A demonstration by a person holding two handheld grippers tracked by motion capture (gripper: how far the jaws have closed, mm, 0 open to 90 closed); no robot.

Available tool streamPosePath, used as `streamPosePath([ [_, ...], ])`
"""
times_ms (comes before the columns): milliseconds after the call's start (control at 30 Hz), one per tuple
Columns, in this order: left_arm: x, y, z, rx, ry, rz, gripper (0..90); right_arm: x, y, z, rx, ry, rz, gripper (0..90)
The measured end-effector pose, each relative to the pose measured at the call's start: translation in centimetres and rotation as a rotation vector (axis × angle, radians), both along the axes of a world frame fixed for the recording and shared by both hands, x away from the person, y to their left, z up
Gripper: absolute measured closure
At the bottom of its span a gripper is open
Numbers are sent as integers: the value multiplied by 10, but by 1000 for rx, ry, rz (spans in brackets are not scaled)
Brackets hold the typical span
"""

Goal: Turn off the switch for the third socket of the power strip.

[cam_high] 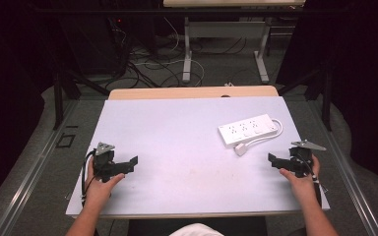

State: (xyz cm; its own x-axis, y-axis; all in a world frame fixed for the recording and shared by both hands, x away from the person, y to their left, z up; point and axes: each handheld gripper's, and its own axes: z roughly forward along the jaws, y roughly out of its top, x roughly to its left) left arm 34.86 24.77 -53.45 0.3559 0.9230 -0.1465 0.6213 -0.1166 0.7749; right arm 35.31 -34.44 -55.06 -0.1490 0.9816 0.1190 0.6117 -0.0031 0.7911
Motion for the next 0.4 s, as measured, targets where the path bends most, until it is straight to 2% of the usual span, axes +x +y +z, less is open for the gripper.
streamPosePath([
  [400, 1, -1, -1, -4, -4, 10, 8, 0, 0, 0, 1, 2, 0, 0],
])
